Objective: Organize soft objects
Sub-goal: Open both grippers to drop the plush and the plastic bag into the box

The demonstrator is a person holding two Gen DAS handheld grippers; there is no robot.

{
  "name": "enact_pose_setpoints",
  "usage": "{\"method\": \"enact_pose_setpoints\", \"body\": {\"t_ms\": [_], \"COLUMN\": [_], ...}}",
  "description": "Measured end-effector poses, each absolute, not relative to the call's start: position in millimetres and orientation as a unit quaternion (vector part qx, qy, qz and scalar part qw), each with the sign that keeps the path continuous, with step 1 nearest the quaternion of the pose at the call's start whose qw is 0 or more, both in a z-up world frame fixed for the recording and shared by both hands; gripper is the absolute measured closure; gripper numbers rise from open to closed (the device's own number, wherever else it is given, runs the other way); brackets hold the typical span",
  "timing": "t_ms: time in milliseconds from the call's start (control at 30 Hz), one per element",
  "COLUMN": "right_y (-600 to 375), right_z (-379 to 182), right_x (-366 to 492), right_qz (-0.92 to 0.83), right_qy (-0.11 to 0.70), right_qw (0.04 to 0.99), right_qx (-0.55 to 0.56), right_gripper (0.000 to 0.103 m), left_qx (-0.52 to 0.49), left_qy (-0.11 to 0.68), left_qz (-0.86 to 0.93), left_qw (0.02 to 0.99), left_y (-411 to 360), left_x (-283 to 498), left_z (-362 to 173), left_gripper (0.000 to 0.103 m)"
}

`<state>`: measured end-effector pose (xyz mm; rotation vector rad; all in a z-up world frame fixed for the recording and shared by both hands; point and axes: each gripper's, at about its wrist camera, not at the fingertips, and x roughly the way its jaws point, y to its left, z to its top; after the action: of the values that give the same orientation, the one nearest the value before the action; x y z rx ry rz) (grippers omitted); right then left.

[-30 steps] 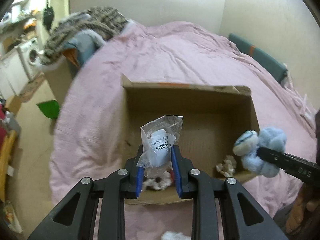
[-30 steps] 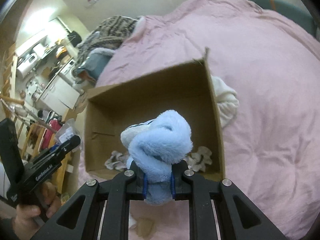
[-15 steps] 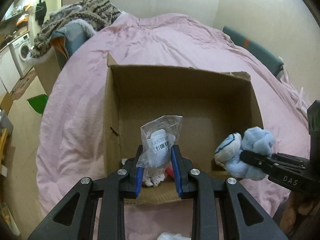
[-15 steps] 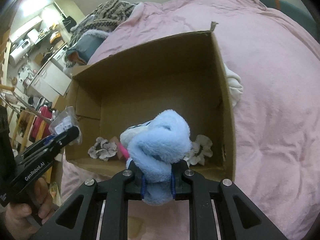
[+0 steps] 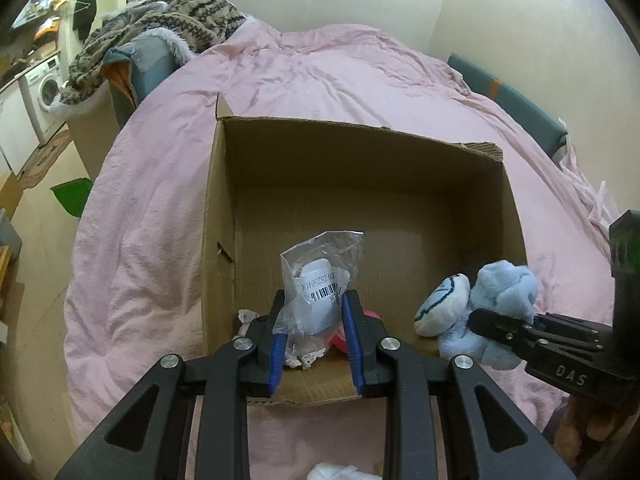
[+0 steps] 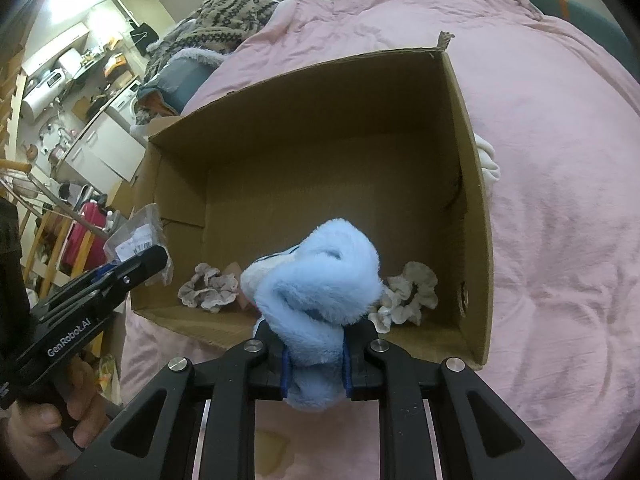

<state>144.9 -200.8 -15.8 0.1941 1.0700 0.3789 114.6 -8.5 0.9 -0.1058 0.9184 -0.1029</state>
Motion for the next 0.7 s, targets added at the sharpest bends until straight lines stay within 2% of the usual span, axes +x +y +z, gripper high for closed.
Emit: {"method": "enact_pose_setpoints", "body": {"t_ms": [167,300,367,433,700], "right_y": [-201,-199,-198,-200,-210], "right_z": [-16,-13,-11,-9,-1], "right_x": [144,143,142,142,141], "right_qz": [0.185,0.194,0.195,0.193,0.174], "right_qy": [0.505,0.5,0.496,0.491,0.472], "right_qw": [0.838,0.838,0.841,0.843,0.856], "right_qx": [0.095,0.098,0.098,0.105,0.118], "right_gripper": [0.082,0.075,0.066,0.034,0.032], "left_qx": [-0.05,-0.05,-0.049,-0.048,-0.04], "left_qy": [0.444,0.444,0.445,0.444,0.434], "left_qz": [-0.047,-0.048,-0.049,-0.05,-0.062], "left_qw": [0.893,0.893,0.893,0.893,0.898], "left_y": [-8,-8,-8,-8,-14], "left_x": [114,114,114,114,109], "left_z": [0,0,0,0,3], "left_gripper": [0.079,0.078,0.078,0.078,0.078]}}
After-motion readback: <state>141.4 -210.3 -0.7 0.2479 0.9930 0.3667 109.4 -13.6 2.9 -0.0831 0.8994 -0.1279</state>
